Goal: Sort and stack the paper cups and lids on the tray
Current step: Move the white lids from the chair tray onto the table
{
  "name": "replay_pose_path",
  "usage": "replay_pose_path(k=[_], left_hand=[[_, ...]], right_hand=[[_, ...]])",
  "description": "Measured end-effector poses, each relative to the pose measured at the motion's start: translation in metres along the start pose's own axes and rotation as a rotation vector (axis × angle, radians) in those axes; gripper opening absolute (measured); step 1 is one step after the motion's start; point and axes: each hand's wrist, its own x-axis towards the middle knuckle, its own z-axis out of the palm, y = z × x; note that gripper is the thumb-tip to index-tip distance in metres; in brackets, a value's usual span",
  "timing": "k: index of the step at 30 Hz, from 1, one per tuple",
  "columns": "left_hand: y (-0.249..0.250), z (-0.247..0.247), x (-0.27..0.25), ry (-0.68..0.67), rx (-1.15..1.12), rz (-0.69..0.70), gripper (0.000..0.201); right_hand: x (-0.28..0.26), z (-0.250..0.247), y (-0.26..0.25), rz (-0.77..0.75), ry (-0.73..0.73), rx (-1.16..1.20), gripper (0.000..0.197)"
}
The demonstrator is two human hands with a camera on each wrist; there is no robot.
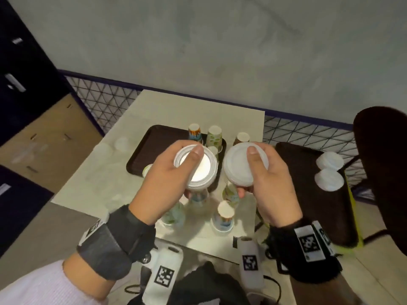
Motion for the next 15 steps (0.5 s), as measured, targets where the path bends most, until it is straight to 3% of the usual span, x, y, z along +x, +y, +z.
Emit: replay_pose_path(k=[15], left_hand=[[-0.074, -0.288, 0.009, 0.242, -0.002, -0.108, 0.019]], right_hand=[[0.015, 0.291, 0.017, -0.035, -0.239, -0.002, 0.018]])
